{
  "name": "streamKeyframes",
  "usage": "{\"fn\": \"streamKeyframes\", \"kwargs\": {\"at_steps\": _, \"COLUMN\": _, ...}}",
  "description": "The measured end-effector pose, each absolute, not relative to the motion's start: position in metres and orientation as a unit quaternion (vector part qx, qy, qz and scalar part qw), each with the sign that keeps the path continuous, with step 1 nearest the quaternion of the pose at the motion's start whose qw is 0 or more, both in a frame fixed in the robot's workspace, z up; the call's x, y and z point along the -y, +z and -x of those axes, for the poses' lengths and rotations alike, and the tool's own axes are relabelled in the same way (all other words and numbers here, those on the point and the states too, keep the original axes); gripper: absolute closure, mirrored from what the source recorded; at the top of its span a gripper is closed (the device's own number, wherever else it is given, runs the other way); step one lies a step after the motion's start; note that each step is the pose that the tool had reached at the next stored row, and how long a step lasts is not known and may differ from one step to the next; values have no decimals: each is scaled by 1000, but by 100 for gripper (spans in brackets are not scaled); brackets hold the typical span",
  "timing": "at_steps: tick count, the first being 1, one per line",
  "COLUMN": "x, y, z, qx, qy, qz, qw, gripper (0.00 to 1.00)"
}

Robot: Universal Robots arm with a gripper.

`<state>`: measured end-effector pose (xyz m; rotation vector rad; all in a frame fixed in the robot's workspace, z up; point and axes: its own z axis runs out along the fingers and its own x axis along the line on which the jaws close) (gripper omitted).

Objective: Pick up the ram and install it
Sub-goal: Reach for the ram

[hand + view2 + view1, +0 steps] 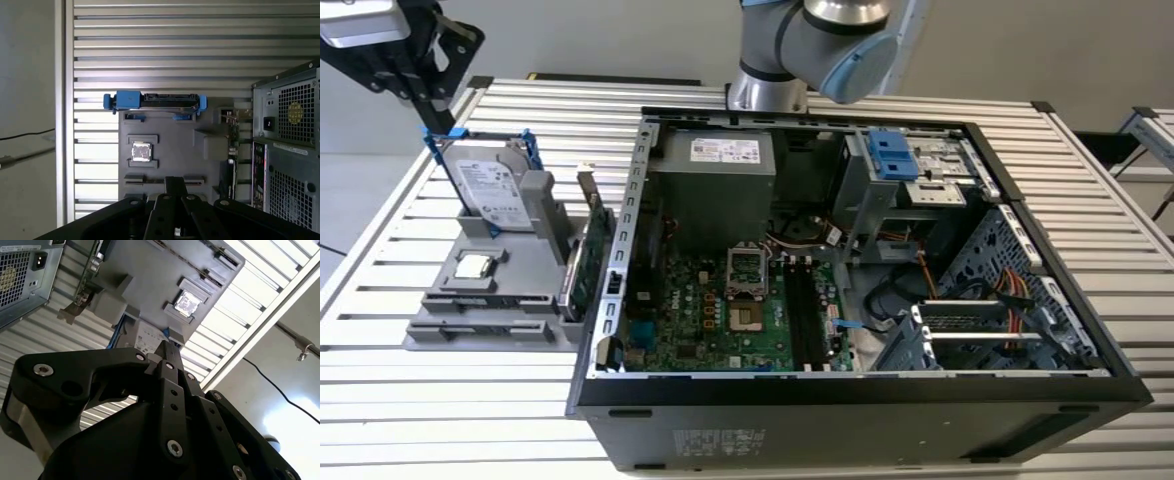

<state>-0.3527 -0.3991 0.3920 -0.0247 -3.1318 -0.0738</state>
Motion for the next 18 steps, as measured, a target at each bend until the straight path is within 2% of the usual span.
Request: {"fn": "streamKeyframes", "kwargs": {"at_steps": 18, "x": 410, "y": 391, "z": 351, "qx": 1000, "qy": -24, "qz": 8, "qw": 5, "gripper": 100}}
